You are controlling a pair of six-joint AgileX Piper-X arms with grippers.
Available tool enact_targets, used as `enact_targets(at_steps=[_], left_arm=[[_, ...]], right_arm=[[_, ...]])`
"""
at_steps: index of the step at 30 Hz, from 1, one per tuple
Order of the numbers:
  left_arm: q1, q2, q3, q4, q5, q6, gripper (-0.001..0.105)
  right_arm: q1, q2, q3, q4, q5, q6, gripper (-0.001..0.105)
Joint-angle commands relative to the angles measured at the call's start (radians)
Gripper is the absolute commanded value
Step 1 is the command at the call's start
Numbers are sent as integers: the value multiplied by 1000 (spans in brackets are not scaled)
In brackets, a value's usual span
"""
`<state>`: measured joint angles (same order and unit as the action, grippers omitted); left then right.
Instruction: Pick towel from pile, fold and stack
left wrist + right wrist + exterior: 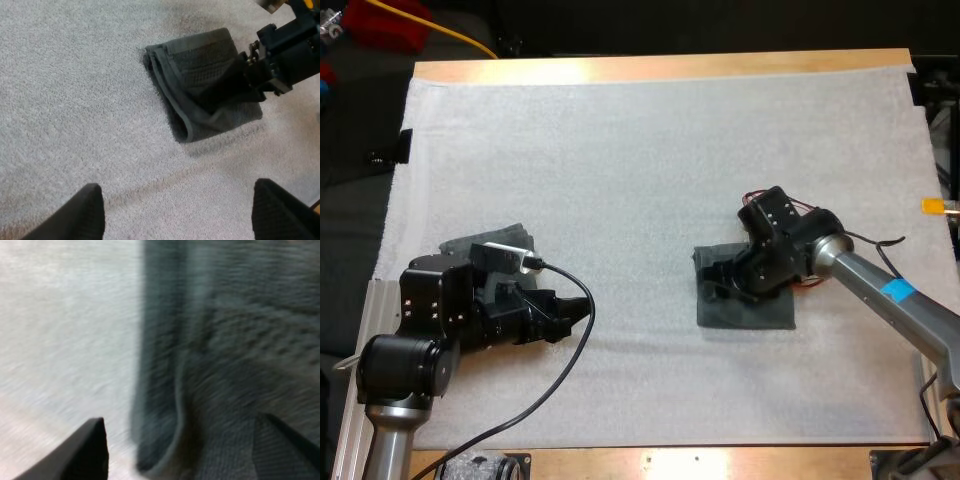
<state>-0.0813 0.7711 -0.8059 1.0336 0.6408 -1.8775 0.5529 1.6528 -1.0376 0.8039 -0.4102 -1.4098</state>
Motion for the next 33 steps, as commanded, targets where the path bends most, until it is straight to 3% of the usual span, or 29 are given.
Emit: enact_targets(at_steps=[1,12,18,23,33], left_arm=[[0,-3,-1,-6,8,-2,60],[0,-3,-1,-6,8,-2,60],[0,-3,-1,-6,8,-2,60],[0,-3,-1,-6,8,-2,60],[0,-3,-1,-6,10,-2,60]], right_arm=[[1,-12,-7,-6,-46,-6,61],[78,31,-5,-37,-153,66,61],[110,83,-5,-88,-148,133,61],[110,59,-6,-94,-148,130,61],[110,-152,-7,-34,111,105,61]])
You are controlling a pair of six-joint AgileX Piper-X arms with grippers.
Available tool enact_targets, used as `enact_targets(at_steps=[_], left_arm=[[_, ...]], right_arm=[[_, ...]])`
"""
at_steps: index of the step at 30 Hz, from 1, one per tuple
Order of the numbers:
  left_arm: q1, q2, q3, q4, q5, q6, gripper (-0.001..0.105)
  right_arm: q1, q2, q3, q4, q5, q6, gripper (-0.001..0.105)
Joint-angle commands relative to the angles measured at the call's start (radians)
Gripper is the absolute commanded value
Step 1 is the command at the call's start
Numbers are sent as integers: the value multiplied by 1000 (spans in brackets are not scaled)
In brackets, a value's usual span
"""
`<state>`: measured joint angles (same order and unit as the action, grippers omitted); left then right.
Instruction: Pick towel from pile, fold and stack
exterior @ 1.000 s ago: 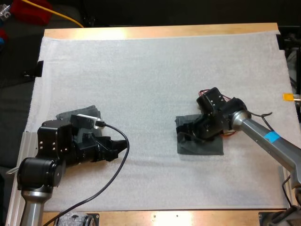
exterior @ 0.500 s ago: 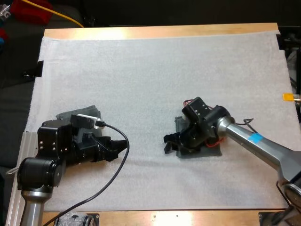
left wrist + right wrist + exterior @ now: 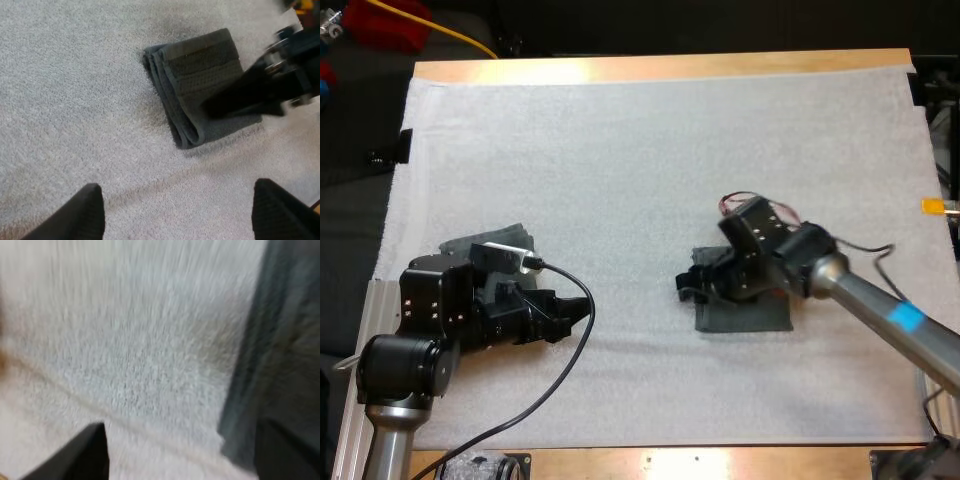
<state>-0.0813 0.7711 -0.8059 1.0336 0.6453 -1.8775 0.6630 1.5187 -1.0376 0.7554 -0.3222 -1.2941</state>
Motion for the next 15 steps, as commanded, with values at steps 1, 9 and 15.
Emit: enact_targets(at_steps=[1,9,15], left_arm=[[0,-3,-1,-6,11,-2,60],[0,-3,-1,-6,72,-2,60],[0,-3,-1,-6,72,-2,60]], right_arm=[[0,-29,-7,19,34,-11,61],[0,-265,-7,129,118,-49,61],[0,-426,-7,204,171,-49,61]])
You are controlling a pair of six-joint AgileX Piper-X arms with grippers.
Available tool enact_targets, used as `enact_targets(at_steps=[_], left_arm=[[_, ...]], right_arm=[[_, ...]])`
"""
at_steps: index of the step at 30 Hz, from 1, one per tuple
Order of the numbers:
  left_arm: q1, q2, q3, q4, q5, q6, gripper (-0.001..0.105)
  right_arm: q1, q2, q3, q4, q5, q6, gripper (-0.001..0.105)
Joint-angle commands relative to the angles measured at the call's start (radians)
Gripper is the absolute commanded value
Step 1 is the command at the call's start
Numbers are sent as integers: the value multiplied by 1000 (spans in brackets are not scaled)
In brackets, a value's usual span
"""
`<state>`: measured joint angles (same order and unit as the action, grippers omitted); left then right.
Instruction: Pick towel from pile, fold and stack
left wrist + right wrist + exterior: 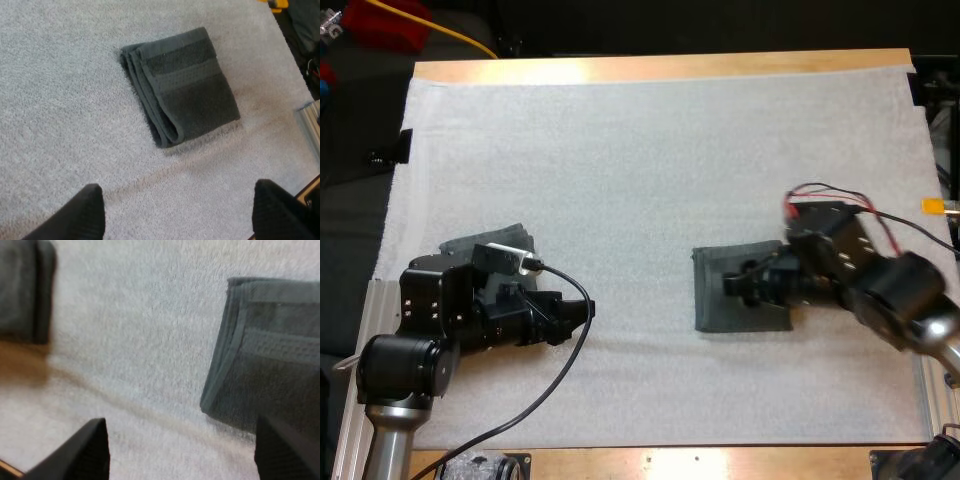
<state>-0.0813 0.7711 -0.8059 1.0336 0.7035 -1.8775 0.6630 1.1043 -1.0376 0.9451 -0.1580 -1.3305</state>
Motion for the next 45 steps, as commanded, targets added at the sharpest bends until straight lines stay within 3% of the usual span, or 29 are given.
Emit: enact_targets(at_steps=[1,15,25,28,31,35,39,45], left_arm=[[0,-3,-1,-6,13,-2,60],[0,-3,-1,-6,13,-2,60],[-13,2,-1,-31,17,-2,61],[-50,26,-1,-63,58,-9,61],[-102,67,-1,-98,48,-11,61],[-184,147,-1,-184,3,-77,61],[-262,250,-1,-309,-6,-170,73],[-336,411,-1,-485,-77,-346,72]], right_arm=[[0,-28,-7,23,7,-12,61],[0,-325,-7,136,71,10,61],[0,-362,-7,132,25,2,61],[0,-362,-7,125,-3,-18,61],[0,-362,-7,125,-2,-18,61],[0,-362,-7,128,-2,-18,61],[0,-362,-7,129,-2,-18,61],[0,-362,-7,129,-2,-18,61]])
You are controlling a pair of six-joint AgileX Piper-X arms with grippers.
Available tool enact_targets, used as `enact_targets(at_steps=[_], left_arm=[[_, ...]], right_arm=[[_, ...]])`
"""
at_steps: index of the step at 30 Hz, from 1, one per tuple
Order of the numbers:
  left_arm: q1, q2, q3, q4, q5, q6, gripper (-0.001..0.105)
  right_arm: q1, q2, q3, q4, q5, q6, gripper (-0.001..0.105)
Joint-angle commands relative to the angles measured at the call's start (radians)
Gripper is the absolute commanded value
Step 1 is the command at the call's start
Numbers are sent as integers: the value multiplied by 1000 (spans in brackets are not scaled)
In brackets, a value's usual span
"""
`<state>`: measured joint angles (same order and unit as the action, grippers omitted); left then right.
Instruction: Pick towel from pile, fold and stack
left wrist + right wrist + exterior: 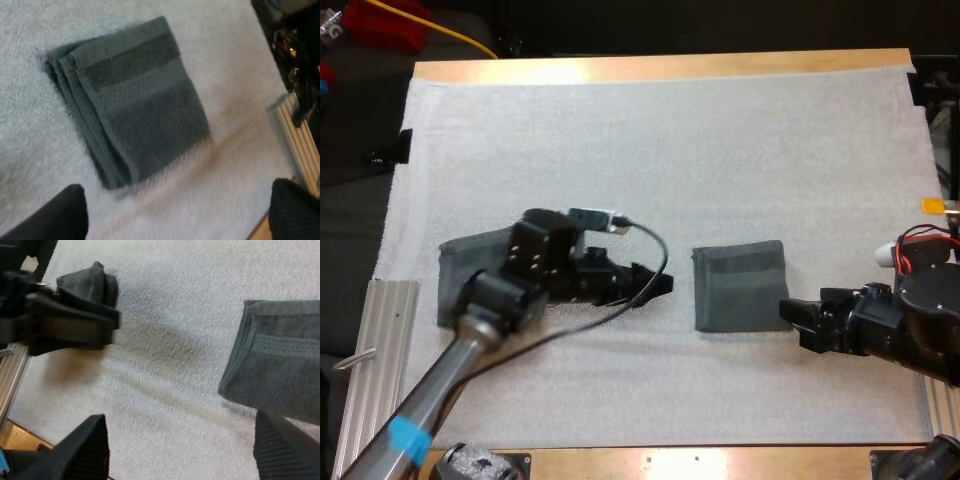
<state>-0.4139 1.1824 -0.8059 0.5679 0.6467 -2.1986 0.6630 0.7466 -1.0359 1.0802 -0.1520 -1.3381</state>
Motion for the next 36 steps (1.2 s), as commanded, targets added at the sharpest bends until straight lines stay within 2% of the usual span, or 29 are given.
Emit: enact_targets(at_steps=[1,9,15,27,34,36], left_arm=[[-8,12,-1,-33,-22,-41,72],[-81,242,-1,-217,-30,-120,72],[-89,383,-1,-292,-30,-196,72],[-89,508,-3,-322,-1,-218,72],[-114,529,-17,-326,5,-284,72],[-132,544,-37,-326,31,-307,72]], right_arm=[[0,-5,-9,-6,-8,-10,61],[0,-5,-9,2,-8,-10,61],[0,-5,-9,2,-8,-10,61],[0,-5,-9,2,-8,-10,61],[0,-5,-9,2,-8,-10,61],[0,-5,-9,2,-8,-10,61]])
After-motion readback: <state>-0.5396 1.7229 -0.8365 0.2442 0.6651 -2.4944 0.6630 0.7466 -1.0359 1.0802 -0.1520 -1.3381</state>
